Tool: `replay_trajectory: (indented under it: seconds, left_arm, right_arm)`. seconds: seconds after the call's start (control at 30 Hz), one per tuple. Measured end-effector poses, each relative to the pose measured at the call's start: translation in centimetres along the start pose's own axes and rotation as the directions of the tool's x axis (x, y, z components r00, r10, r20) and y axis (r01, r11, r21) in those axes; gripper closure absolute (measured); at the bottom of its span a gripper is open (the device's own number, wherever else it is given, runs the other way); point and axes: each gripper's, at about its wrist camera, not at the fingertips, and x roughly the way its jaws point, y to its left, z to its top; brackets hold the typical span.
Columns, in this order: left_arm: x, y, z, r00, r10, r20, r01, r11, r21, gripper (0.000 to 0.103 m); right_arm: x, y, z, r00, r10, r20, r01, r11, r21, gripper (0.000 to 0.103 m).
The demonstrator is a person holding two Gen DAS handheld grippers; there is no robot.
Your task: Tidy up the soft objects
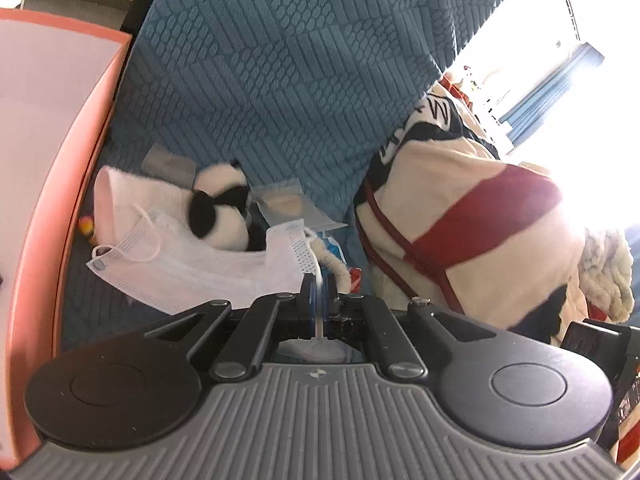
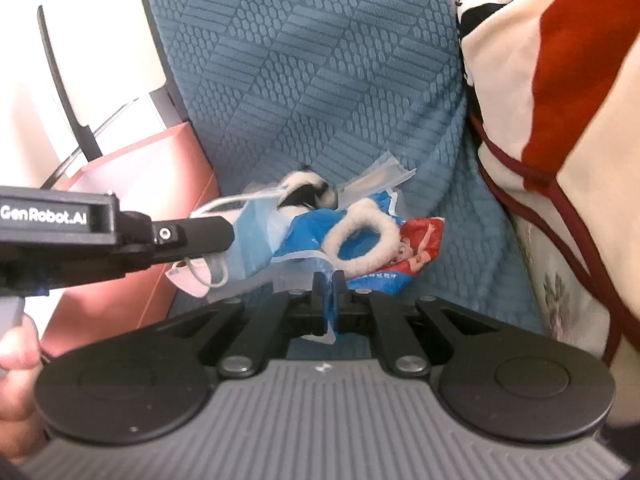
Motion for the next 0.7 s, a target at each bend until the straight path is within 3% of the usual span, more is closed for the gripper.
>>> replay_trajectory:
  seconds: [0.27, 0.43, 0.5, 0.53, 0.57, 0.6, 0.67, 0.7]
  left_arm:
    - [-1.8, -0.2, -3.4, 0.998, 0.017, -0.056, -0.017, 1.0, 0.005, 0.099]
    - [-2.0, 1.5, -5.4, 0.994, 0.053, -0.098, -0.065, 0.989, -0.131, 0.098]
    - [-1.9, 2.1, -5.5, 0.991, 0.052, -0.121, -0.073, 0.982, -0.175, 0.098]
    - [-2.0, 2.2, -5.5, 0.991, 0.052, -0.12, -0.073, 0.981, -0.179, 0.095]
    - [-2.2, 2.3, -5.6, 0.992, 0.055, -0.115, -0.075, 0.981, -0.179, 0.086]
    - [-2.4, 2.3, -5.7, 0.992, 0.063, -0.109, -0.082, 0.98, -0.179, 0.068]
    - [-2.9, 2.5, -6.0, 0.992, 0.089, -0.09, -0.105, 0.976, -0.191, 0.048]
    - [-3.1, 2.6, -6.3, 0.992, 0.098, -0.083, -0.113, 0.974, -0.195, 0.047]
  right_arm:
    - [-2.2, 1.3, -2.3, 0.998, -0.036, -0.054, 0.035, 0.999, -0.003, 0.094]
    - [-3.0, 0.7, -3.1, 0.998, -0.03, -0.057, 0.034, 0.997, 0.072, 0.091]
    - [-2.9, 0.1, -3.0, 0.998, -0.027, -0.057, 0.033, 0.993, 0.112, 0.086]
    - [-2.8, -0.1, -3.1, 0.998, -0.03, -0.062, 0.038, 0.991, 0.131, 0.075]
    - [-2.7, -0.4, -3.2, 0.997, -0.04, -0.068, 0.049, 0.988, 0.149, 0.065]
    - [-2.6, -0.7, -3.2, 0.996, -0.048, -0.074, 0.06, 0.984, 0.166, 0.063]
    - [-2.6, -1.0, -3.4, 0.997, -0.046, -0.062, 0.057, 0.98, 0.192, 0.063]
    - [-2.7, -1.1, -3.4, 0.998, -0.047, -0.05, 0.056, 0.978, 0.2, 0.063]
